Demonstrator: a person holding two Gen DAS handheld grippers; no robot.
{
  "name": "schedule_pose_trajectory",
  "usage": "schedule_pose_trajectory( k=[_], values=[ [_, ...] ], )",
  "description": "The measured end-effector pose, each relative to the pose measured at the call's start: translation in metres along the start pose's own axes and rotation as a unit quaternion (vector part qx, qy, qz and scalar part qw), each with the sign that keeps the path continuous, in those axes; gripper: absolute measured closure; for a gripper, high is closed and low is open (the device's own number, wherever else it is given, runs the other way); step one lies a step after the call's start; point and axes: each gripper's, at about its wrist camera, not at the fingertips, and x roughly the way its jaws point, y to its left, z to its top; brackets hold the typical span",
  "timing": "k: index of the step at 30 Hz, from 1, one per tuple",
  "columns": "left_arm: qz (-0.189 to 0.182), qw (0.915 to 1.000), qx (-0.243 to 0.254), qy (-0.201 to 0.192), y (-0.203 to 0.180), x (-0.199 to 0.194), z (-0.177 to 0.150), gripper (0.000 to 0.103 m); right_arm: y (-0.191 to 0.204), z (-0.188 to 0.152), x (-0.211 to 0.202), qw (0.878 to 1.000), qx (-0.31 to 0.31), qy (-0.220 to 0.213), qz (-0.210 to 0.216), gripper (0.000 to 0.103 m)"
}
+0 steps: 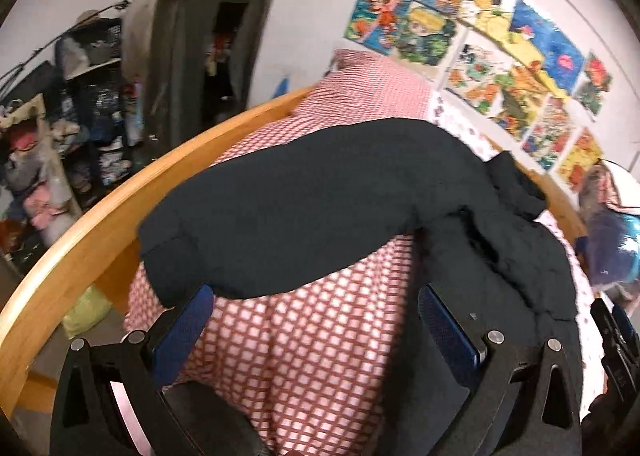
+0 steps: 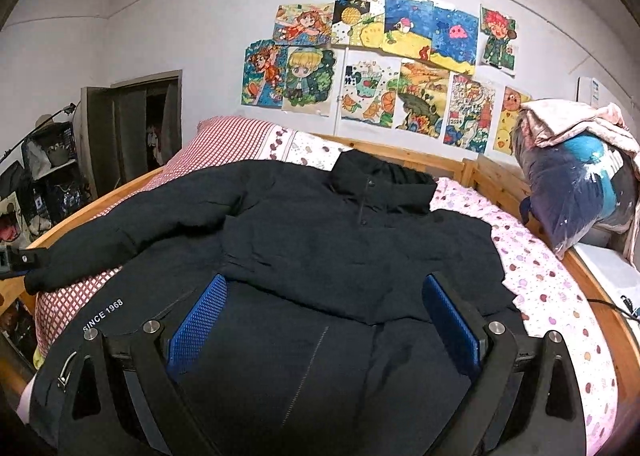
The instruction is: Fold large clothes
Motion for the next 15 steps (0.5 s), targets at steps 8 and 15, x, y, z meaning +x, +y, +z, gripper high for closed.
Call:
schedule_pose_trajectory(
  k=[8,15],
  values=[
    [0.015,0.9997,0.002,0.019,0.004,0.014,-0.006,0.000,0.017,-0.005,0.022,1.000,0.003,0.023,0.014,0.007],
    [0.018,0.9991,0.003,0.038,0.013,0.023,-0.011,0.000,0.021,-0.002,0.056,0.998,0.018,0.053,0.014,0.007]
  ],
)
